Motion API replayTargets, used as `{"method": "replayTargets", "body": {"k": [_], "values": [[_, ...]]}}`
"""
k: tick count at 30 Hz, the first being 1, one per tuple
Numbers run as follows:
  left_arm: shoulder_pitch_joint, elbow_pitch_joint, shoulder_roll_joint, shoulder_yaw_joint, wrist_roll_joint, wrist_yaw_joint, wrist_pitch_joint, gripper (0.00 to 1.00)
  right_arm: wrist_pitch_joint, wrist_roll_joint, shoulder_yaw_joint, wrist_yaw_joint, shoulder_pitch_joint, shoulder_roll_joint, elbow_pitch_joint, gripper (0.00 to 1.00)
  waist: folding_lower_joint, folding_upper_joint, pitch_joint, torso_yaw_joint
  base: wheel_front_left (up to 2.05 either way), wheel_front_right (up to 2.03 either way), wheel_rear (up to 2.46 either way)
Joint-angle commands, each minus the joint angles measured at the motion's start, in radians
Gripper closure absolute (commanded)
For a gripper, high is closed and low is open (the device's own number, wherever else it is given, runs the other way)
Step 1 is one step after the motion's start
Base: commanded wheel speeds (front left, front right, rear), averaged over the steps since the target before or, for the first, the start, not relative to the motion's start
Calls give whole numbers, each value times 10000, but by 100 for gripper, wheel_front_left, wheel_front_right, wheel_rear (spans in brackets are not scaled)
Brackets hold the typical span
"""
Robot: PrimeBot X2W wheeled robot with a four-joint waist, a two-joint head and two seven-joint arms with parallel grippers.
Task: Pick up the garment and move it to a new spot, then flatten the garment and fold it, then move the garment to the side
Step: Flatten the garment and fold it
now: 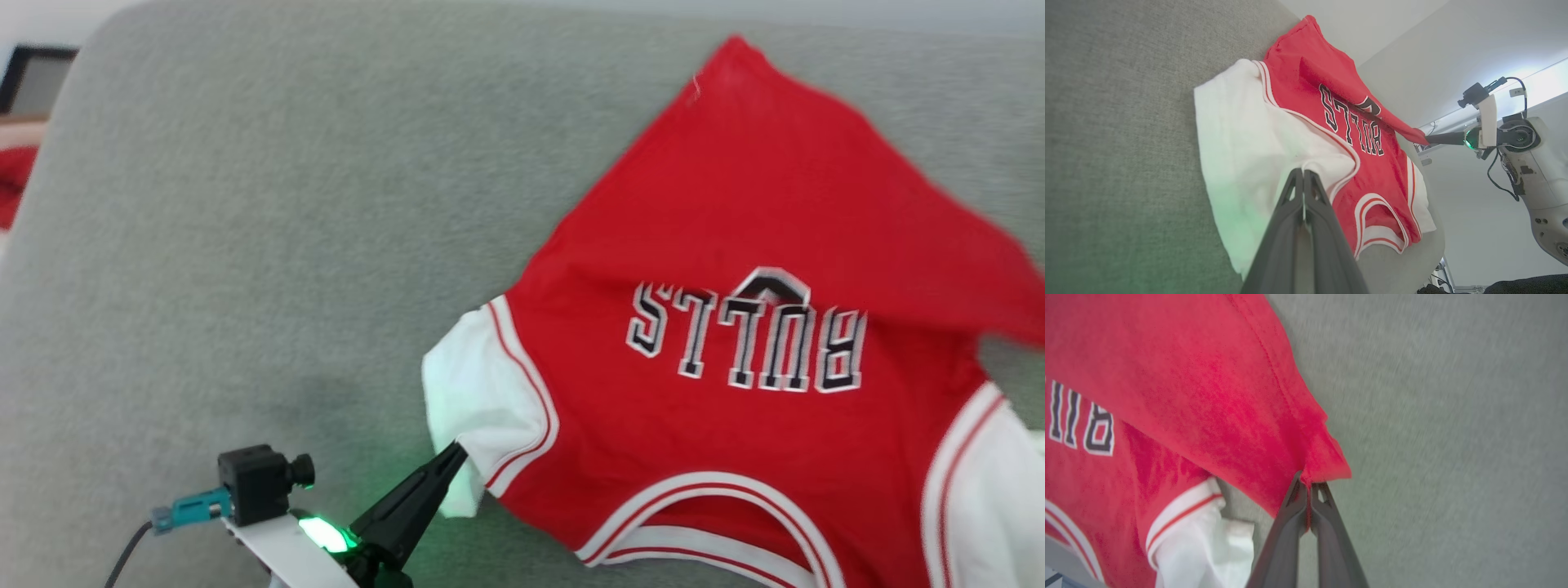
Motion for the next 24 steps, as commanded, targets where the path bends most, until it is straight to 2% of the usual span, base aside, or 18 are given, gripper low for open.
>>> {"method": "replayTargets", "body": {"k": [1,6,13,16,21,22,23,24], "values": [[159,-48,58,70,79,22,5,100,117,129,-228,0,719,-31,-414,100,0,0,-574,-656,0,0,0],[263,-94,139,219,135,22,5,100,348,192,-775,0,2692,187,-1663,100,0,0,-646,-812,0,0,0],[372,-160,181,411,199,22,4,100,577,-147,-970,0,5620,1213,-3598,100,0,0,-642,-923,0,0,0],[375,-174,166,424,243,22,4,100,592,-275,-891,0,6224,1640,-4059,100,0,0,-631,-944,0,0,0],[299,-160,199,350,277,22,4,100,557,-602,-773,0,6390,2013,-4375,100,0,0,-703,-954,0,0,0],[290,-146,198,342,272,22,4,100,453,-639,-859,0,6302,2091,-4400,63,0,0,-722,-953,0,0,0],[291,-137,200,341,261,22,4,100,377,-616,-949,0,6210,2163,-4452,16,0,0,-747,-953,0,0,0],[308,-137,201,341,251,22,4,100,322,-518,-1102,0,6114,2221,-4533,0,0,0,-774,-952,0,0,0]]}}
